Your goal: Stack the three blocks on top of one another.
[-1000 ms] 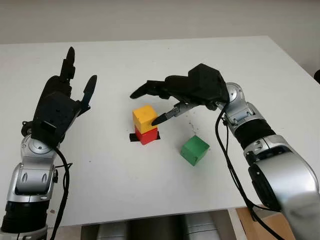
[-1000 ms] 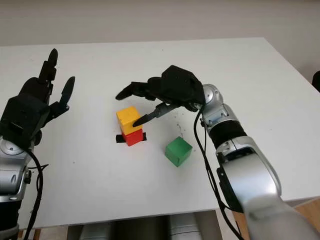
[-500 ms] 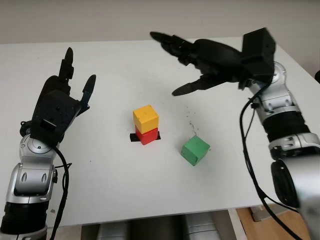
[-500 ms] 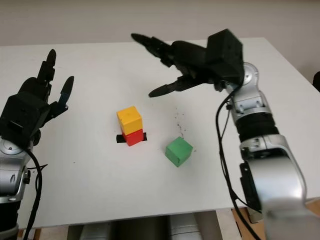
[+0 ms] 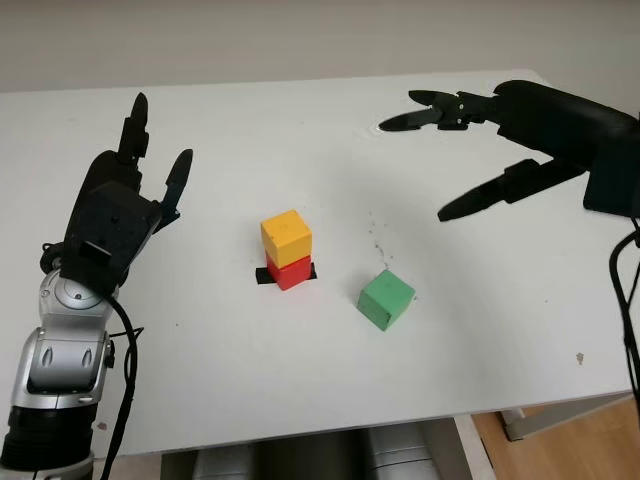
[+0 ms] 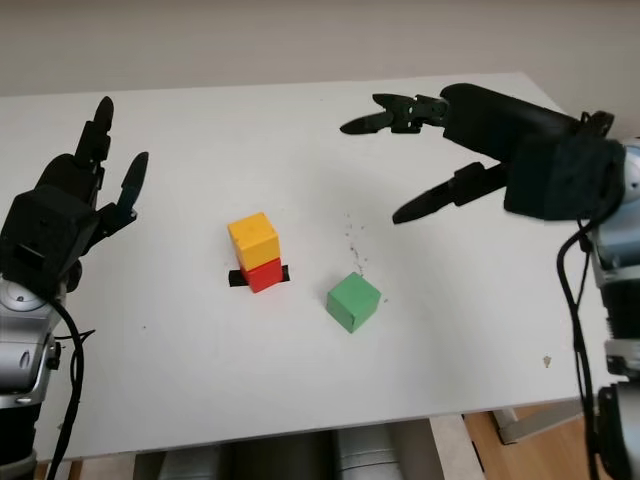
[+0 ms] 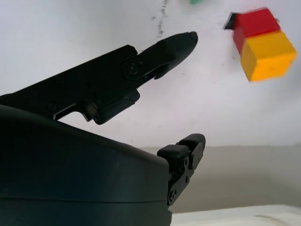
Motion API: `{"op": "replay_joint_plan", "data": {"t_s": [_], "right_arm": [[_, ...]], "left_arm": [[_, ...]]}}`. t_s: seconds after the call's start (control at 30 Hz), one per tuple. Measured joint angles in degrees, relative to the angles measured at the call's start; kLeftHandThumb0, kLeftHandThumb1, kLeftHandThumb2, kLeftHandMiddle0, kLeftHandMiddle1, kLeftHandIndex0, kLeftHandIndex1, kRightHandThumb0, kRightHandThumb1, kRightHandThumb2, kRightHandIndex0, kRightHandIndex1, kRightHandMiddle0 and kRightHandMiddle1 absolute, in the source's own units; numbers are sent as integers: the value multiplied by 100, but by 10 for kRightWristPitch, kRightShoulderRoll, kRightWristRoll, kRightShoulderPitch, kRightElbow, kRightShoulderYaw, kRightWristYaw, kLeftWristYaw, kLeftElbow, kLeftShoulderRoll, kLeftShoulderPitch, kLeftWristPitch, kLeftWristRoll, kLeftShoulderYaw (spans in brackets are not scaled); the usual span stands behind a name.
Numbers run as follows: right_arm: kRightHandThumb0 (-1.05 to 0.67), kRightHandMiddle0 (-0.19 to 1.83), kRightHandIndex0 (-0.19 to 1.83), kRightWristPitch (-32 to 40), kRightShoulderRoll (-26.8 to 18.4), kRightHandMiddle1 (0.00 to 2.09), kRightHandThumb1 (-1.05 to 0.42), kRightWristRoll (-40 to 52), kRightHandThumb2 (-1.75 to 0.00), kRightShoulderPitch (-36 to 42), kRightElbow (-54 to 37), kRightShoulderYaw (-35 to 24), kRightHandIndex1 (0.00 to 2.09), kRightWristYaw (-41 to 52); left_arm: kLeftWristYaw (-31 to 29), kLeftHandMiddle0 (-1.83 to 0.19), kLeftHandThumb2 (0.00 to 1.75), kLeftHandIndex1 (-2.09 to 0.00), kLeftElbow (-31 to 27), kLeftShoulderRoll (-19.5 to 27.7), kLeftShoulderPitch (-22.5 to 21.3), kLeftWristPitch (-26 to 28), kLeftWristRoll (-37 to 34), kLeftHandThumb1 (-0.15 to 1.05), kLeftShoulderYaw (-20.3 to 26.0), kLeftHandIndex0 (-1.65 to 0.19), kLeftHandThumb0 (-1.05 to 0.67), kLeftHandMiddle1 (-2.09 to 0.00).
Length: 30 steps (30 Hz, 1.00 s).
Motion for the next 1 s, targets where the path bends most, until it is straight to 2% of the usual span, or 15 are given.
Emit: {"op": "replay_joint_plan", "data": {"t_s": [0.17,0.4,0.57,1.0], "right_arm": [[-58,47,8,-40,-35,10,-84,-30,-5,35,-43,1,4,-5],[-59,47,9,-93,-42,8,-84,-49,-5,70,-75,18,6,-15],[-62,48,10,-145,-15,7,-85,-91,-6,82,-56,43,6,-69],[-72,49,7,-168,18,7,-88,-192,-6,76,-7,109,5,-136]], "left_arm": [[0,14,67,-5,2,0,0,-1,4,105,-1,13,-81,-6],[0,15,67,-5,3,0,0,-2,5,105,-1,13,-81,-5],[0,14,67,-6,4,0,0,-2,6,105,-3,12,-80,-6],[-3,14,68,-5,2,1,0,3,11,105,-3,13,-81,-5]]}}
